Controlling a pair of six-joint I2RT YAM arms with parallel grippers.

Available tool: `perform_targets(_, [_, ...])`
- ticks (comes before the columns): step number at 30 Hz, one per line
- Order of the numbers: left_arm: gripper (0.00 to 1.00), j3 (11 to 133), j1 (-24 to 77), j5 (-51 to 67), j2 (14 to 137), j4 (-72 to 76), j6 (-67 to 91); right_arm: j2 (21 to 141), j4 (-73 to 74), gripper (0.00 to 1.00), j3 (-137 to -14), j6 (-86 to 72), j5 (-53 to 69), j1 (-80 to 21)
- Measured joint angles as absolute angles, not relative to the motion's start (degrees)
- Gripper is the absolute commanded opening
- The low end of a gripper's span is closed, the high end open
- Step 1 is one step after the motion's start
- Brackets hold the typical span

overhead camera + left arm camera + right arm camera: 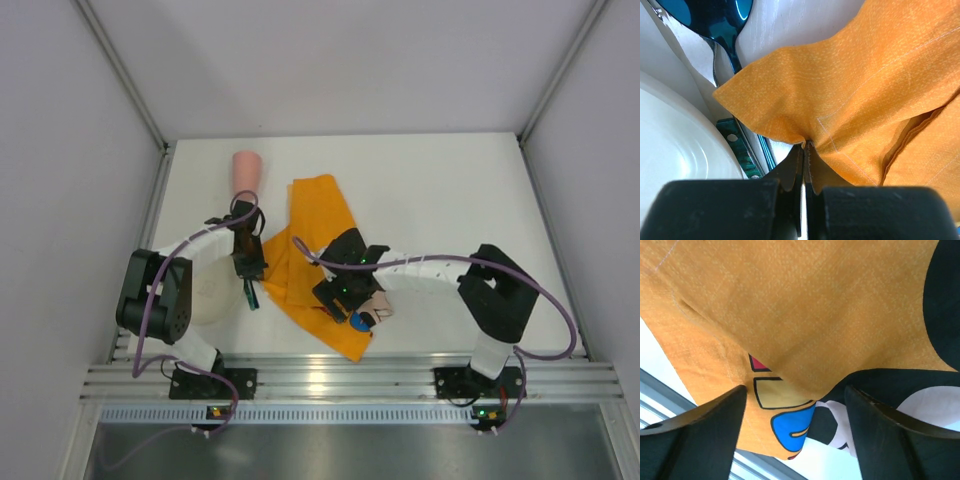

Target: Set the dinner table for one person

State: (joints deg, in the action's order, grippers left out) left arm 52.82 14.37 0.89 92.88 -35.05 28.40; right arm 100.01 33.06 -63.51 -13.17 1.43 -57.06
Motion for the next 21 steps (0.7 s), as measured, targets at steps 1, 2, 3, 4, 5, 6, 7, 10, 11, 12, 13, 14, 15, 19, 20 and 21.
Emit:
perform_targets(1, [0.0,52.8,14.4,0.9,92.9,-35.0,28.4,100.1,33.0,0.7,-63.1,-13.3,1.4,-57.2])
perform_targets(2, [0.0,52.8,14.5,0.8,92.9,-35.0,28.5,100.3,32.8,0.64,-63.1,-13.5,1.3,-57.2])
perform_targets(3, [0.0,52.8,14.5,0.8,92.9,-35.0,28.6,100.6,32.3,0.56,-63.2,-13.5,1.0,-57.2])
perform_targets(4, [0.0,52.8,14.5,0.8,92.9,-35.1,28.6,101.4,32.2,0.38,-63.7,-13.6,0.5,-57.2])
perform_targets(5, [0.0,52.8,14.6,0.7,92.9,-35.1,28.6,102.6,32.7,0.31,-64.8,-13.3,-0.4,-57.2])
perform_targets(6, [0.0,52.8,14.6,0.6,92.9,-35.1,28.6,103.5,32.8,0.27,-65.8,-13.5,-1.0,-57.2])
perform_targets(7, [0.0,52.9,14.7,0.6,92.9,-35.1,28.6,104.5,32.6,0.24,-66.9,-13.8,-1.5,-57.2])
perform_targets(10, [0.0,53.1,14.9,0.3,92.9,-35.5,28.6,106.2,32.5,0.21,-69.3,-14.0,-2.7,-57.2])
perform_targets(11, [0.0,53.2,15.0,0.1,92.9,-35.6,28.6,106.4,32.5,0.21,-69.8,-14.0,-3.1,-57.2])
perform_targets(12, [0.0,53.2,15.2,-0.1,92.9,-35.6,28.6,106.6,32.8,0.22,-70.3,-13.9,-3.6,-57.2])
perform_targets(13, [0.0,53.2,15.3,-0.4,92.9,-35.6,28.6,106.7,33.1,0.32,-70.9,-13.9,-4.1,-57.2])
perform_targets(14, [0.0,53.3,15.5,-0.6,92.9,-35.7,28.6,106.7,33.8,0.4,-71.8,-13.9,-4.8,-57.2])
perform_targets(15, [0.0,53.3,15.6,-0.8,92.9,-35.7,28.6,106.7,34.3,0.46,-72.8,-13.8,-5.4,-57.2])
perform_targets(19, [0.0,53.3,16.1,-1.4,92.9,-35.7,28.6,106.7,34.9,0.61,-77.8,-12.8,-7.4,-57.1])
perform_targets(20, [0.0,53.3,16.2,-1.6,92.9,-35.7,28.6,106.7,34.8,0.61,-78.7,-12.7,-7.7,-57.1])
perform_targets(21, [0.0,53.3,16.3,-1.7,92.9,-35.8,28.6,106.7,34.7,0.61,-79.3,-12.6,-7.9,-57.1])
